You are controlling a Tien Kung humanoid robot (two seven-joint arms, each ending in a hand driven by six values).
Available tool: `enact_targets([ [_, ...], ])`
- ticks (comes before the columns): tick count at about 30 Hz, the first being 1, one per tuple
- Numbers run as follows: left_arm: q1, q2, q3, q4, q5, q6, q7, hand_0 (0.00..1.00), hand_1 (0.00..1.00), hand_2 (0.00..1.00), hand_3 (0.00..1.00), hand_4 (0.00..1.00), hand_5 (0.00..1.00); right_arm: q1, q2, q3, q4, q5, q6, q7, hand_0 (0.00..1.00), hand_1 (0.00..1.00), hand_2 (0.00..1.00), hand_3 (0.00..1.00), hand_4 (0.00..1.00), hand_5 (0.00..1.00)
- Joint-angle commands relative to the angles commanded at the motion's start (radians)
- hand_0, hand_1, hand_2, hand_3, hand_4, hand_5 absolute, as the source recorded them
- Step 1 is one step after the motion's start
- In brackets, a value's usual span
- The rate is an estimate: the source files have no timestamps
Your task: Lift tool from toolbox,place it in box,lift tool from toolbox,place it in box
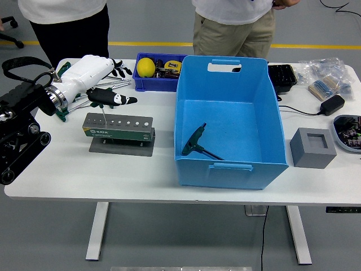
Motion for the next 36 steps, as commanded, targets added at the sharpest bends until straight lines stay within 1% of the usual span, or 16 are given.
enact_targets([
  [5, 0.023, 0.006, -0.032, 0.002, -0.001, 0.003, -0.003, 0.527, 0.573, 0.628, 0.676, 0.959, 0.714, -0.002, 0.001, 0.001, 0.0, -0.001, 0.0, -0.001, 0.702, 0.69, 0.733, 0.596, 0.83, 0.724],
  [9, 0.03, 0.007, -0.037, 0.004, 0.002, 0.001, -0.003, 0.527, 0.573, 0.632, 0.68, 0.959, 0.715, -0.002, 0.002, 0.003, 0.0, -0.003, 0.0, -0.002, 0.701, 0.69, 0.733, 0.597, 0.83, 0.724],
  [31, 0.035, 0.005, -0.048, 0.002, 0.006, -0.005, 0.001, 0.525, 0.571, 0.633, 0.682, 0.957, 0.717, -0.003, 0.004, 0.004, -0.001, -0.004, 0.0, -0.002, 0.699, 0.691, 0.732, 0.597, 0.829, 0.725],
  [36, 0.038, 0.004, -0.062, 0.002, 0.016, -0.012, 0.007, 0.525, 0.571, 0.633, 0.682, 0.957, 0.717, -0.001, 0.005, 0.004, -0.001, -0.005, 0.0, -0.003, 0.699, 0.691, 0.732, 0.597, 0.829, 0.725],
])
